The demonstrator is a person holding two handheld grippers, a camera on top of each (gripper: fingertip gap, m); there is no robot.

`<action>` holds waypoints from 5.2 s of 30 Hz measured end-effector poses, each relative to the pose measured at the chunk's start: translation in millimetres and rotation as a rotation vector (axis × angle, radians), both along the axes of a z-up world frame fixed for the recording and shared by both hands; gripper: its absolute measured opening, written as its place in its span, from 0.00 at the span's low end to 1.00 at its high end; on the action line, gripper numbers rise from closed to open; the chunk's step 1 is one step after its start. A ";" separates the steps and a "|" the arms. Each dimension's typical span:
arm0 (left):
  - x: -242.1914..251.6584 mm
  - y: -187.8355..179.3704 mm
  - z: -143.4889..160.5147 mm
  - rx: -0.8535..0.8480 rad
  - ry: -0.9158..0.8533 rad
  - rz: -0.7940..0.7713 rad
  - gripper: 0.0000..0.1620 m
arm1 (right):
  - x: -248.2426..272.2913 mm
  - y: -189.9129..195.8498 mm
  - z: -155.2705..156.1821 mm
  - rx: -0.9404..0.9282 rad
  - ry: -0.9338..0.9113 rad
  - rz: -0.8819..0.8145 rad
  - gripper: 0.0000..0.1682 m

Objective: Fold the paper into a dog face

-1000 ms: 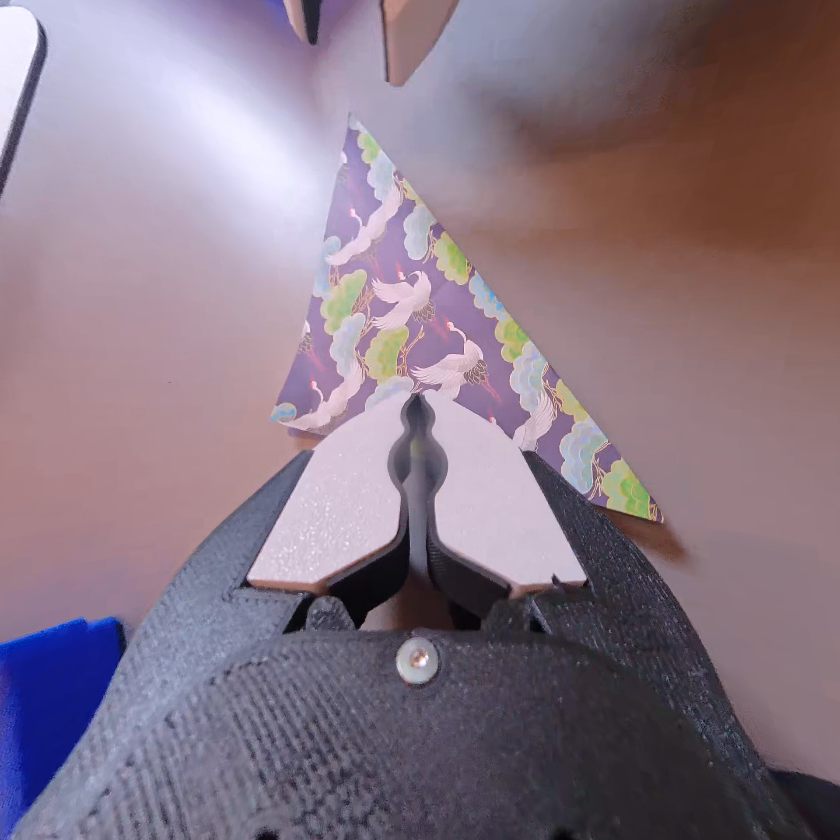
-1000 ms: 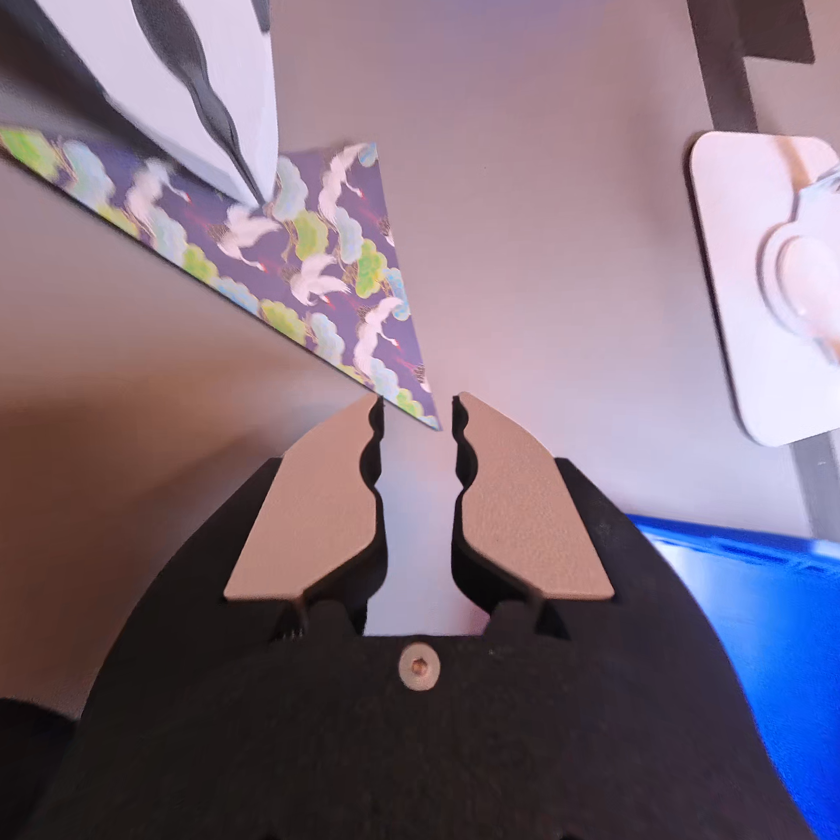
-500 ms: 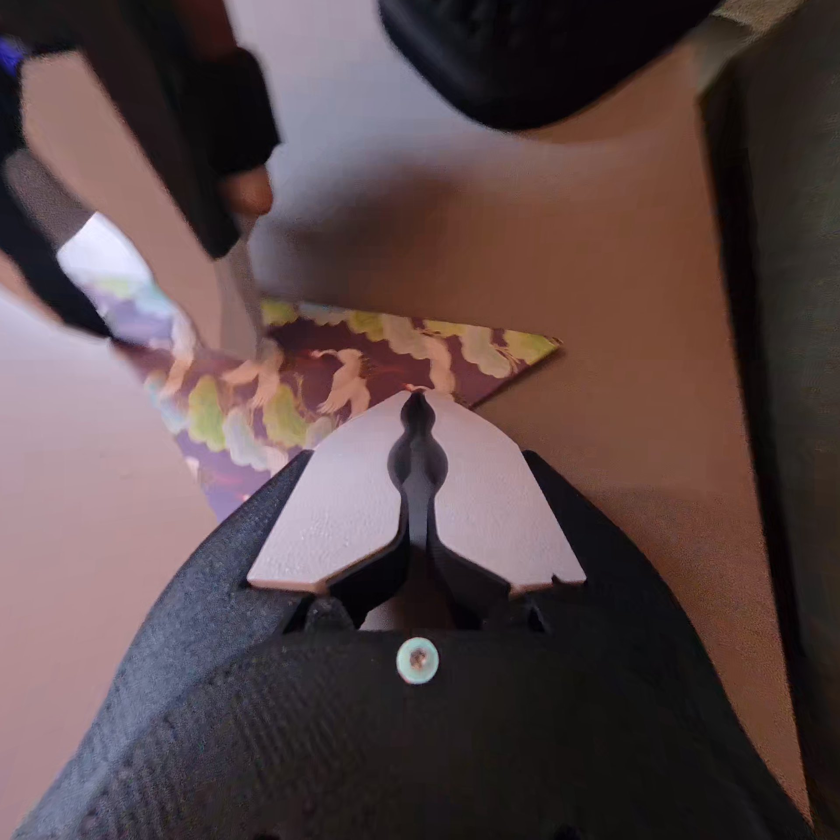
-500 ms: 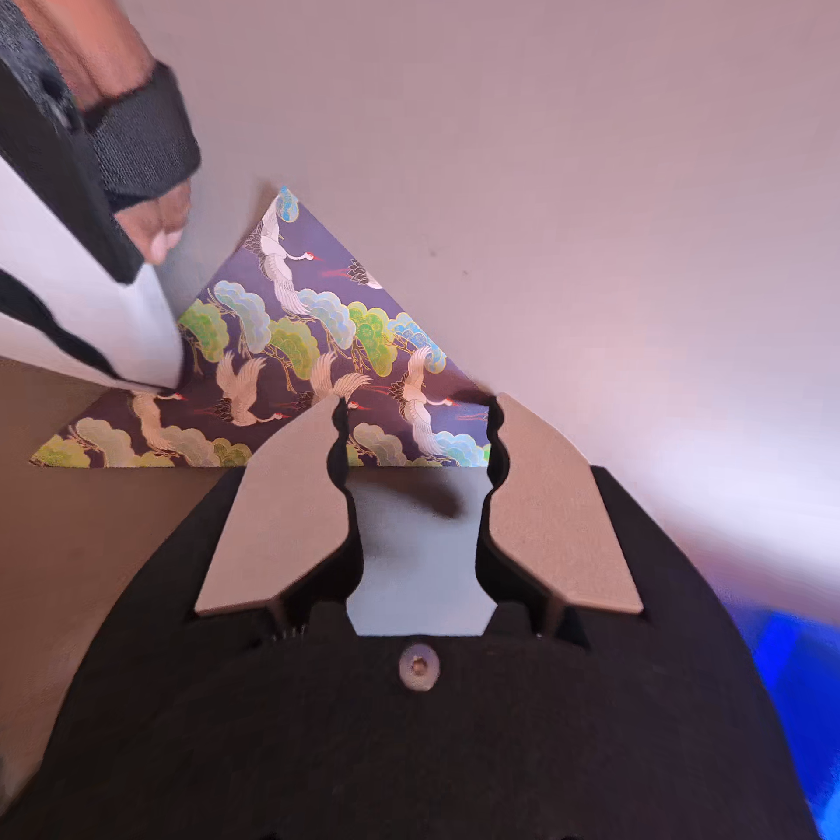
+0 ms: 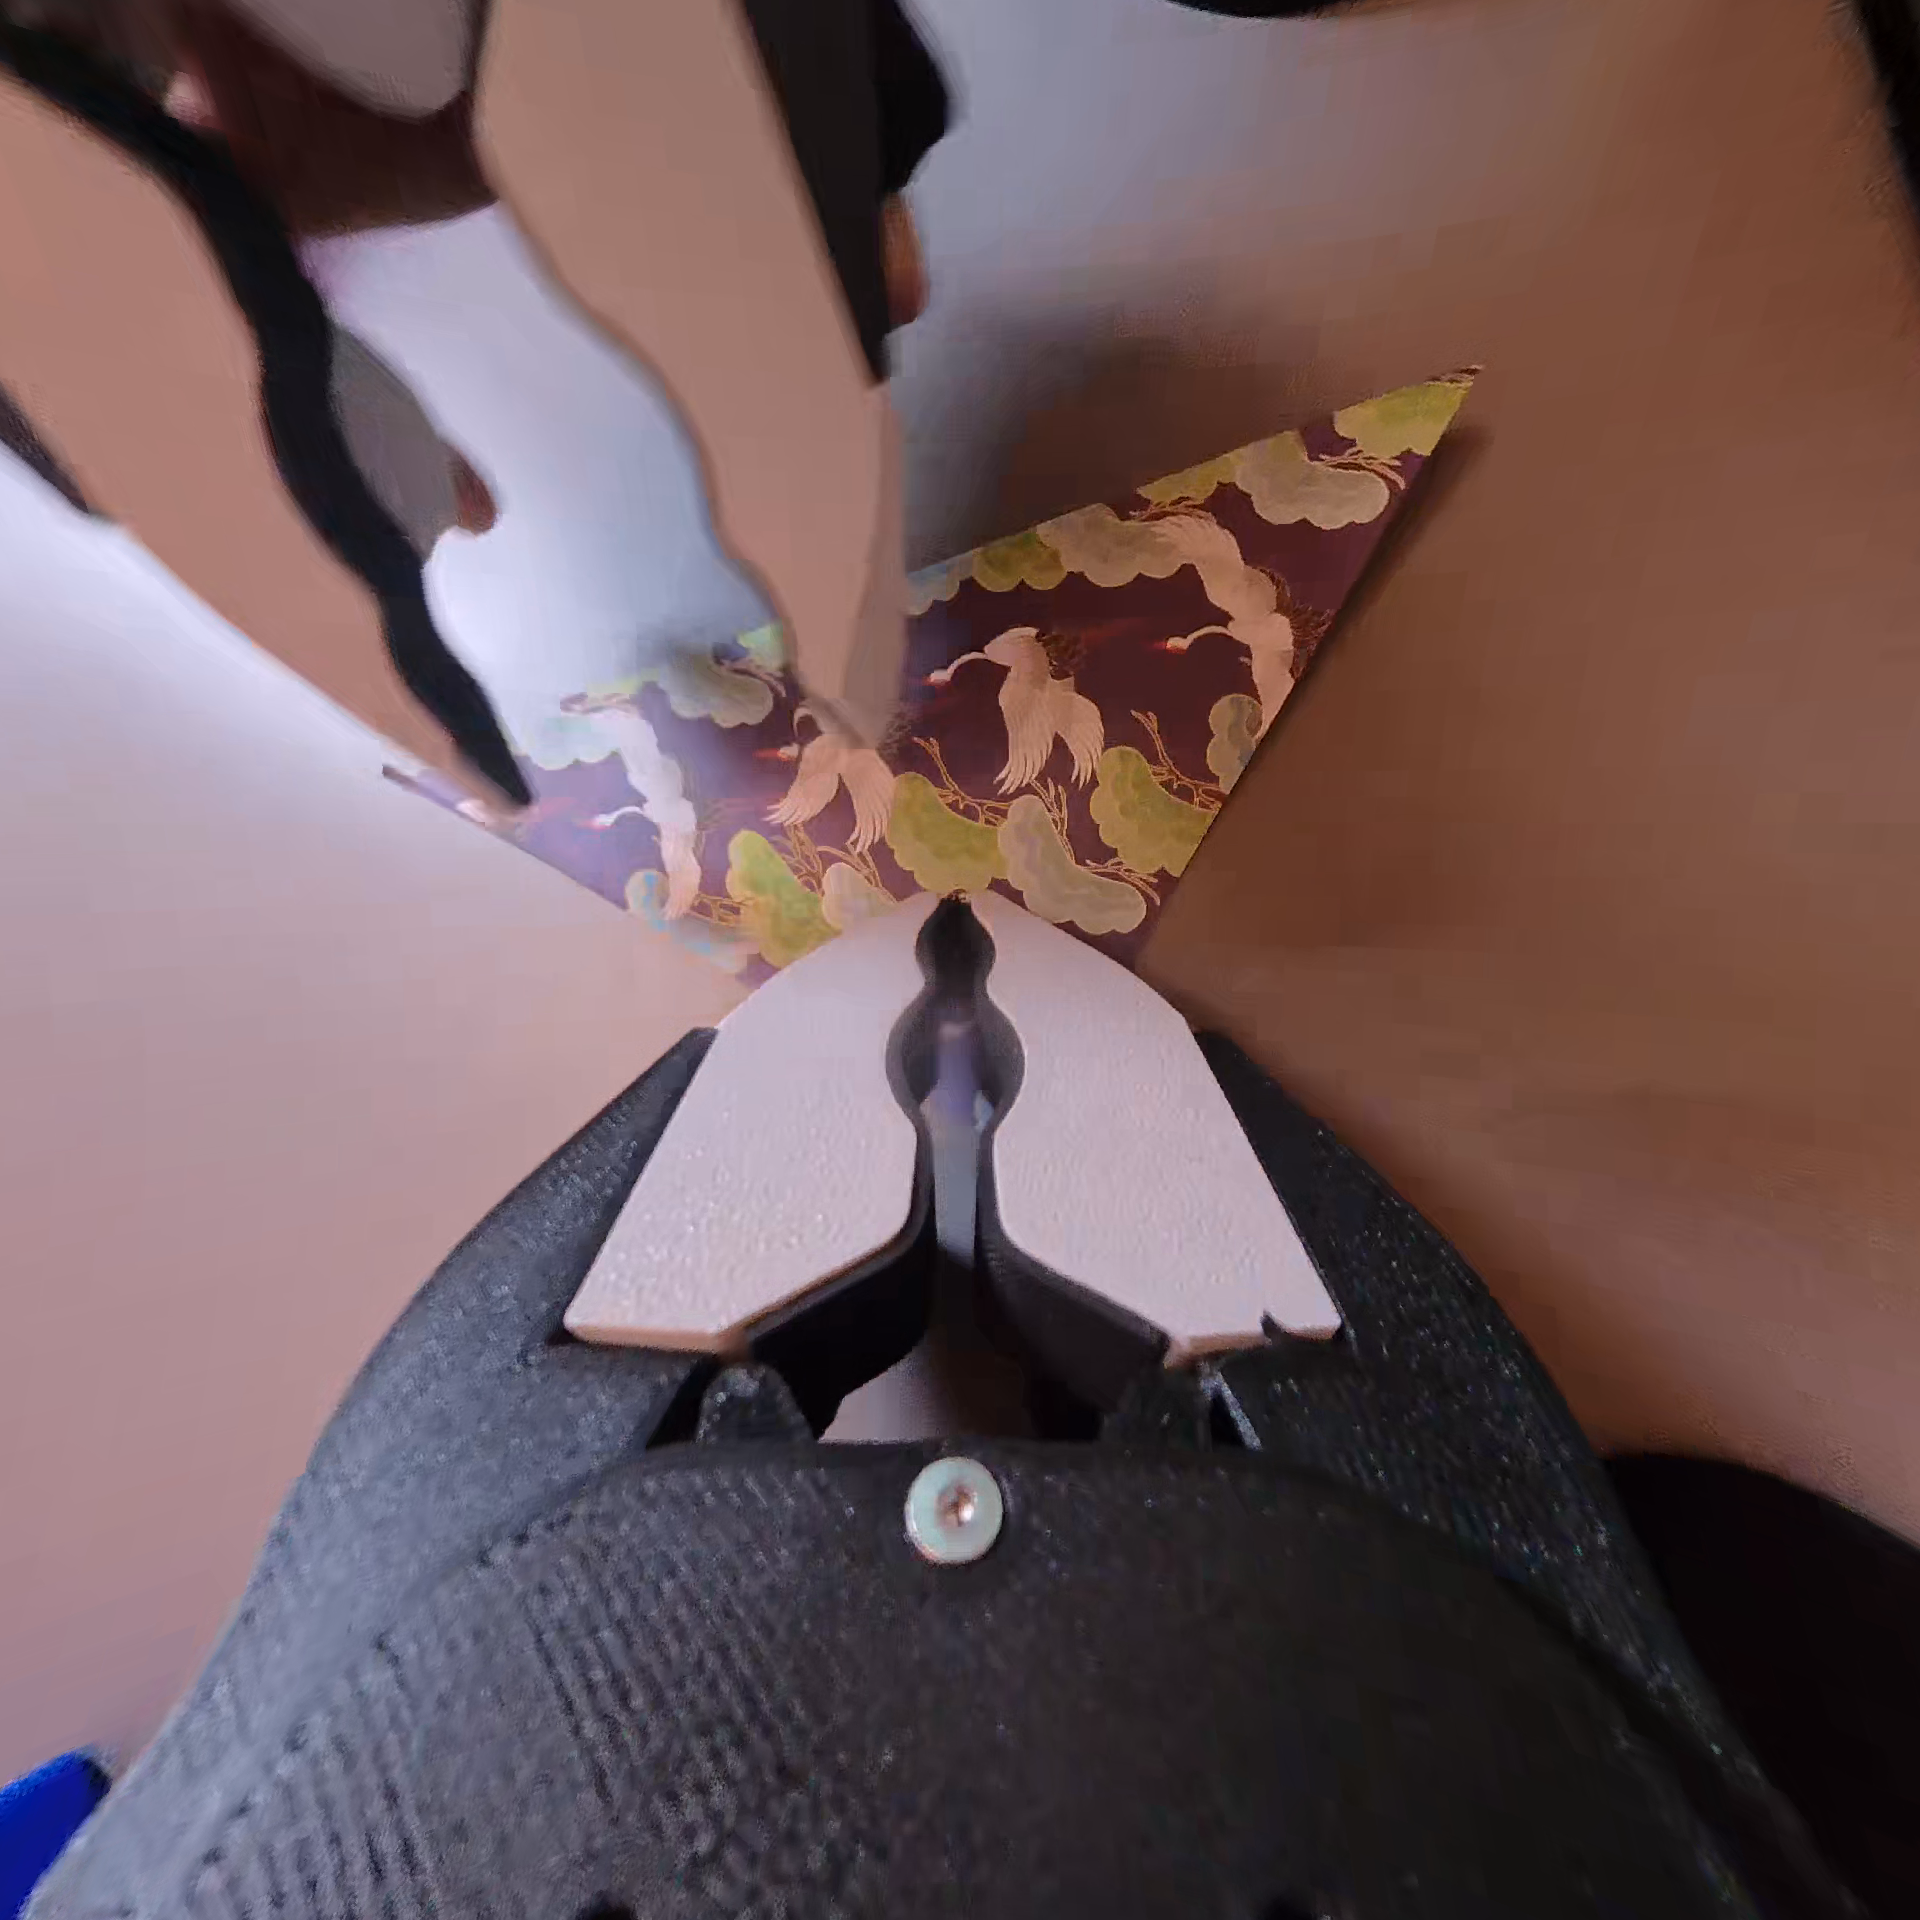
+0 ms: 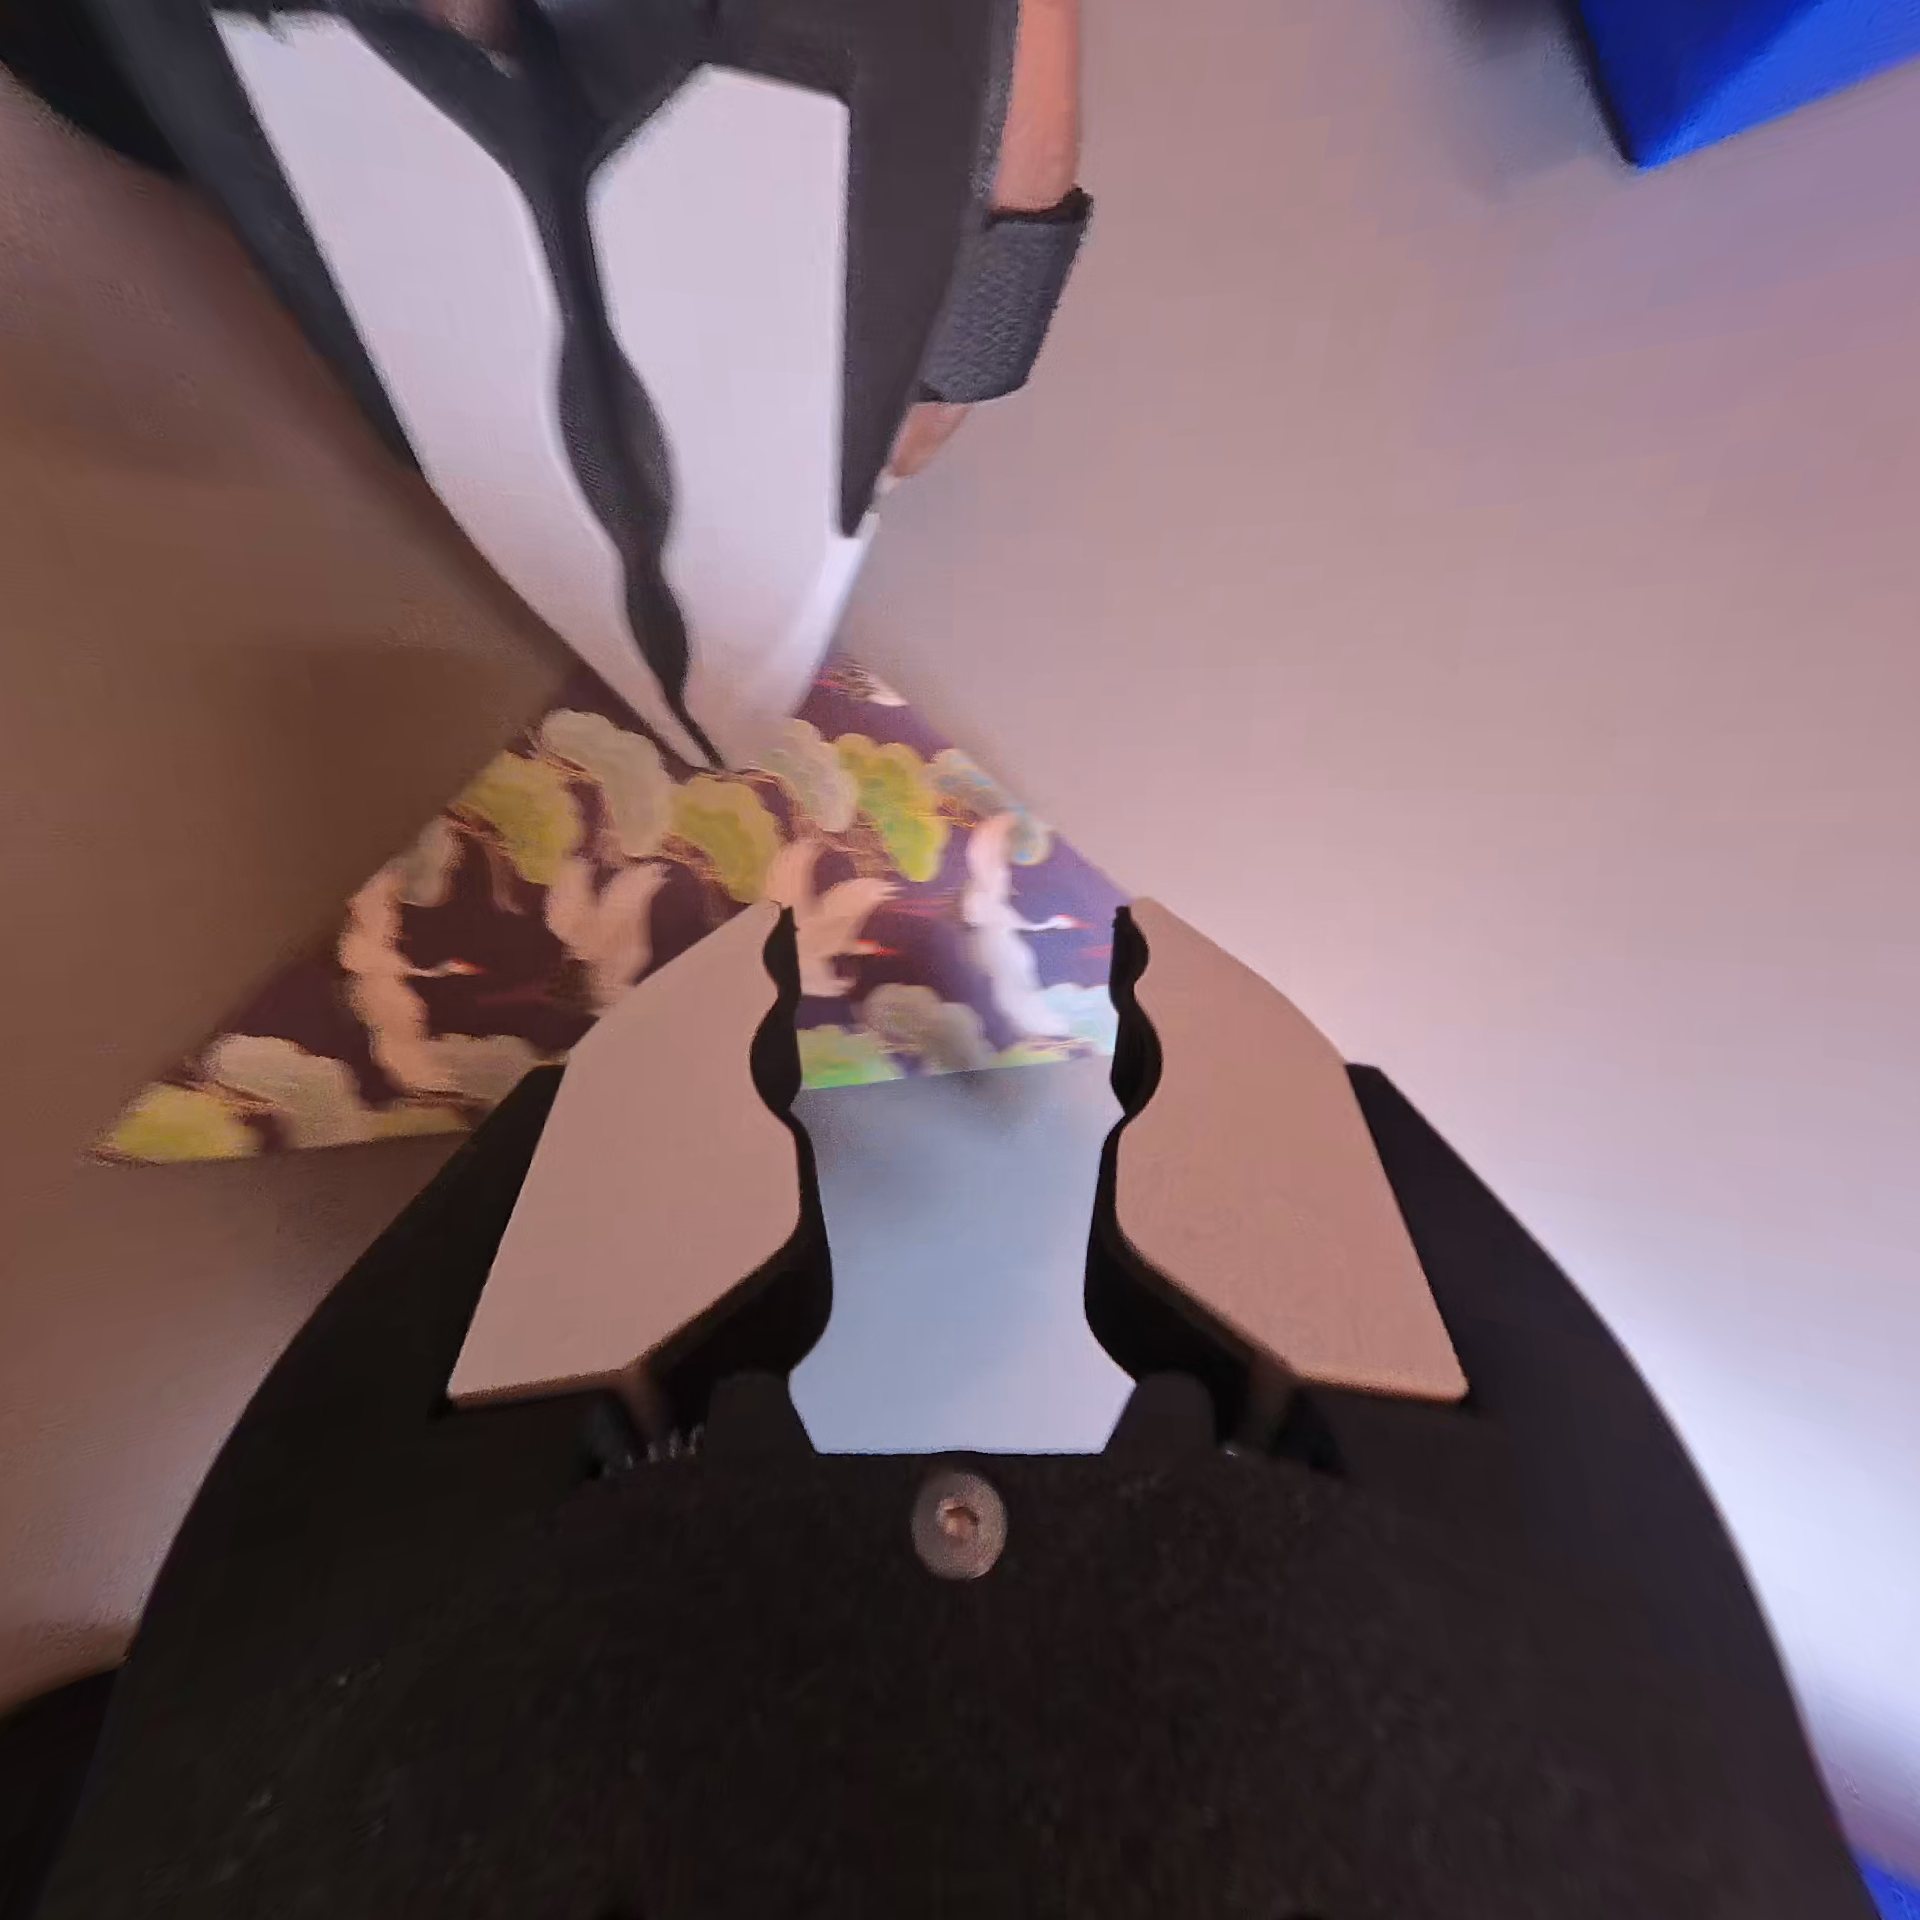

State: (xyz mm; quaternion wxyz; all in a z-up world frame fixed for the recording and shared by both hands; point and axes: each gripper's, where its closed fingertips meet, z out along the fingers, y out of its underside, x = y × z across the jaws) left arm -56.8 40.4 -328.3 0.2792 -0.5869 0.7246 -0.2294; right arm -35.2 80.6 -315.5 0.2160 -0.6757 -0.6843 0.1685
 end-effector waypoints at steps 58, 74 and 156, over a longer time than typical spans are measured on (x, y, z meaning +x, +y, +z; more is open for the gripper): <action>43.7 9.9 0.3 0.107 0.039 0.161 0.00 | 41.7 -31.1 -1.1 -0.091 0.074 -0.011 0.27; 43.2 10.7 -0.2 0.106 0.051 0.300 0.00 | 104.4 -11.2 -9.4 -0.375 0.121 -0.382 0.06; 40.9 12.6 -0.1 -0.027 0.053 0.138 0.00 | 79.7 13.7 4.6 -0.763 0.252 -0.282 0.00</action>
